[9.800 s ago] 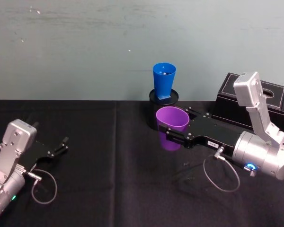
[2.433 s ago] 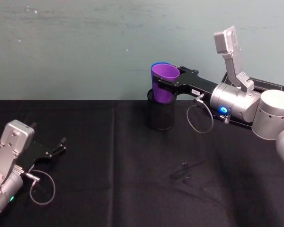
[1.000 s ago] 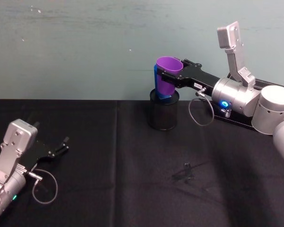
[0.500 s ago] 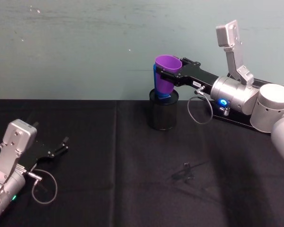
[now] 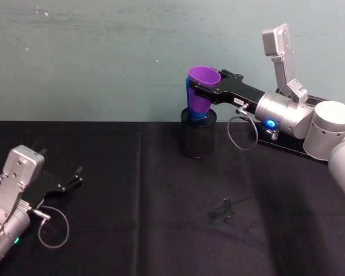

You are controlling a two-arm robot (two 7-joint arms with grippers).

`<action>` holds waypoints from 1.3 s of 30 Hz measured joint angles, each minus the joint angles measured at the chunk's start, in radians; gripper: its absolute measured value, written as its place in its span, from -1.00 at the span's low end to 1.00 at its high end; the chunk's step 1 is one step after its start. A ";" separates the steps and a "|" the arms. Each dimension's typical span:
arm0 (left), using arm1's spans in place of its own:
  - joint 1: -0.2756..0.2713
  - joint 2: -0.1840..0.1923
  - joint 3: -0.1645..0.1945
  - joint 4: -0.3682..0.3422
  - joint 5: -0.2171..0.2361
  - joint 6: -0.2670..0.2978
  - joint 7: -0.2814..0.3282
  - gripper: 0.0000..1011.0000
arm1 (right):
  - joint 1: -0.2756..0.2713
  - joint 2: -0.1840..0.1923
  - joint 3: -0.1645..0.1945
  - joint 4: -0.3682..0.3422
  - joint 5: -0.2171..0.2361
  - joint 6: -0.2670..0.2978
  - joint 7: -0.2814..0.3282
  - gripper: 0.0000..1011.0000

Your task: Pick up one cup with a gripper and tap it against the other cup.

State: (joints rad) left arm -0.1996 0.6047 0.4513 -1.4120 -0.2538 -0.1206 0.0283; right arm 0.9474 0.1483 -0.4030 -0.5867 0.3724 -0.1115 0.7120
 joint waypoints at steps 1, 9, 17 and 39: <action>0.000 0.000 0.000 0.000 0.000 0.000 0.000 0.99 | 0.000 0.000 0.000 0.000 0.000 0.000 0.000 0.44; 0.000 0.000 0.000 0.000 0.000 0.000 0.000 0.99 | 0.000 0.000 -0.001 -0.001 0.001 0.000 0.000 0.44; 0.000 0.000 0.000 0.000 0.000 0.000 0.000 0.99 | 0.000 0.001 -0.001 -0.001 0.001 0.000 -0.001 0.44; 0.000 0.000 0.000 0.000 0.000 0.000 0.000 0.99 | -0.001 0.001 -0.002 -0.002 0.002 0.002 -0.001 0.44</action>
State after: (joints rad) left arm -0.1995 0.6047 0.4514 -1.4120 -0.2539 -0.1205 0.0283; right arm 0.9462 0.1496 -0.4048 -0.5890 0.3747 -0.1096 0.7110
